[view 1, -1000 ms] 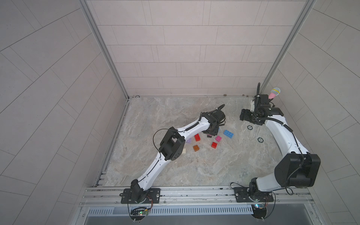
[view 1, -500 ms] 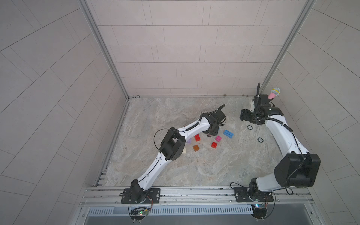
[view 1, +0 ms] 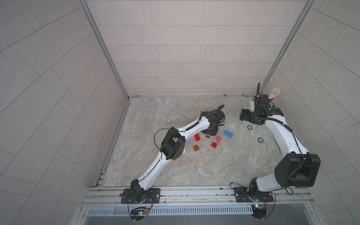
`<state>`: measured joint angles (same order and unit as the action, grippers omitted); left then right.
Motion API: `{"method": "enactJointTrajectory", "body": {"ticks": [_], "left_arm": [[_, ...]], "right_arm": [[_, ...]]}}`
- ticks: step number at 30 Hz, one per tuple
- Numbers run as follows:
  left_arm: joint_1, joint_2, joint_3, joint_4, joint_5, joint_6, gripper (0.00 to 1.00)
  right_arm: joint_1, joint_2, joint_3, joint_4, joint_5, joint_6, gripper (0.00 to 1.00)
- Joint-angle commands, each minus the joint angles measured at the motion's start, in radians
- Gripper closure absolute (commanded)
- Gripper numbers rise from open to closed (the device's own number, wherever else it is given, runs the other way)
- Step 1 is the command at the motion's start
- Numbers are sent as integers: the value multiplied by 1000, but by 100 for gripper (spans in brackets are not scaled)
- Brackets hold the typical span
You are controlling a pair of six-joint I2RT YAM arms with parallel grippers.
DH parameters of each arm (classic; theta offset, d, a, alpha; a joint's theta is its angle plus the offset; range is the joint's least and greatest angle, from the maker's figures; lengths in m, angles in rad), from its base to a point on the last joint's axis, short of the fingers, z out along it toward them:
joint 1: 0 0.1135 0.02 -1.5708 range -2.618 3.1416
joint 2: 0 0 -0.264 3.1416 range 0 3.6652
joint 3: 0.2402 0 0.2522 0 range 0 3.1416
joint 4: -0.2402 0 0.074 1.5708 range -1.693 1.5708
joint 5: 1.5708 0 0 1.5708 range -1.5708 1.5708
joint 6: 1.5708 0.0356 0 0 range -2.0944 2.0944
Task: Assemble the letter p with lego
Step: Assemble the lego brick with the lego brick.
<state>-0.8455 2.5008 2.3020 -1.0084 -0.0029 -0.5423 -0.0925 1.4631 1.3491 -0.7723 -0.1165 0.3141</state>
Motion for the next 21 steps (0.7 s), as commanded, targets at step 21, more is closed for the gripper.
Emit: {"method": "enactJointTrajectory", "body": {"ticks": [21], "left_arm": [[21,46,-239,-165,-117,-1,63]], "right_arm": [[-4,3,-6,-32,17,-16,15]]}}
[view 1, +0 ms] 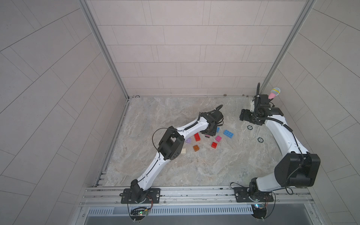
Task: Assemble the letter p with lego
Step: Assemble the lego brick with the lego brick.
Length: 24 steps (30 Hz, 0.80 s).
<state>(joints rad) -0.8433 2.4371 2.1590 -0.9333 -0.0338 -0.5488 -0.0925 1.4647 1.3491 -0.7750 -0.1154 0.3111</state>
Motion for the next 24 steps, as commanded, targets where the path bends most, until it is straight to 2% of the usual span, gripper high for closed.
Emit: {"method": "enactJointTrajectory", "body": {"ticks": [1,8,17,24], "left_arm": [[18,110,-97,-256,-103,9,63],[22,94,-197,-208,-83,21,63],[33,63,-291,-126,71,36,63],[32,-31,-402,-121,86,46,63]], "right_arm": [[-4,0,-7,-29,15,-13,15],[-4,-9,-11,-33,16,-13,15],[-4,-12,-13,-32,23,-14,15],[-4,-9,-8,-32,23,-15,15]]}}
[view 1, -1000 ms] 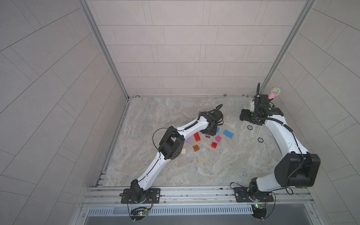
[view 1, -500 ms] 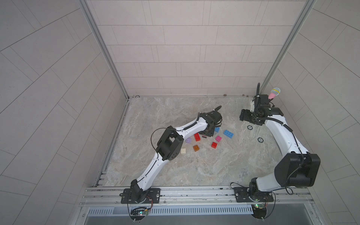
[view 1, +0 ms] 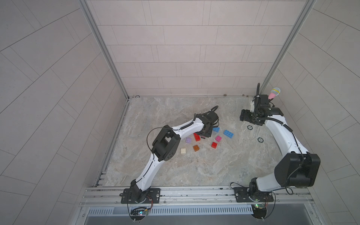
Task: Assemble the letter p with lego
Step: Assemble the lego brick with the lego brick.
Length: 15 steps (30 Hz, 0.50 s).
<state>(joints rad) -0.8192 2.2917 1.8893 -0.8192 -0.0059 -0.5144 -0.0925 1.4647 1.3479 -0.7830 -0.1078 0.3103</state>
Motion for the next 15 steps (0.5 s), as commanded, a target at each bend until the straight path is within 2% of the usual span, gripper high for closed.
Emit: {"method": "enactJointTrajectory", "body": {"ticks": [1,7,15], "left_arm": [[7,98,-149,-232,60,11,63],[5,37,-203,-183,90,14,63],[-18,41,-168,-165,135,30,63]], "right_arm": [[-5,-9,-7,-24,16,-14,15],[-4,-4,-4,-21,13,-15,15],[-6,-5,-3,-21,13,-14,15]]}}
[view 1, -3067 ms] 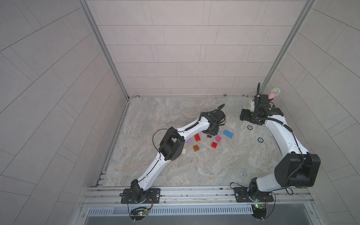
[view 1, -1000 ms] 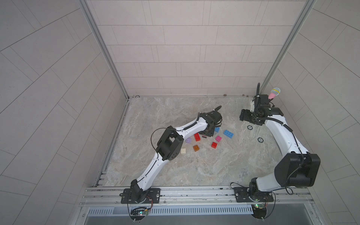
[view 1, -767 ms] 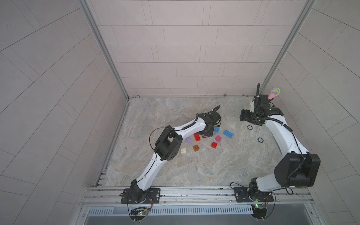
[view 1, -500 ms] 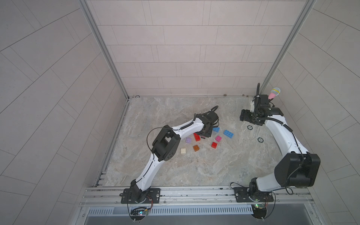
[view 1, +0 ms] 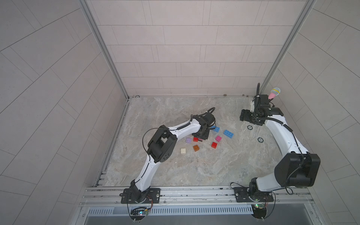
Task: Assemble the letter p with lego
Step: Assemble the lego brick with the lego brick.
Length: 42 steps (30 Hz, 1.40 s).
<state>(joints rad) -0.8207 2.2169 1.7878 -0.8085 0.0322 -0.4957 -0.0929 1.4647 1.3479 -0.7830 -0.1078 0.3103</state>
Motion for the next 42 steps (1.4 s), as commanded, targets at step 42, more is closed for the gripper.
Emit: {"method": "enactJointTrajectory", "body": {"ticks": [42], "left_arm": [[-47,-93,53,-155,37,49,35]], "right_arm": [[24,37,24,-67,-28,-80,15]]}}
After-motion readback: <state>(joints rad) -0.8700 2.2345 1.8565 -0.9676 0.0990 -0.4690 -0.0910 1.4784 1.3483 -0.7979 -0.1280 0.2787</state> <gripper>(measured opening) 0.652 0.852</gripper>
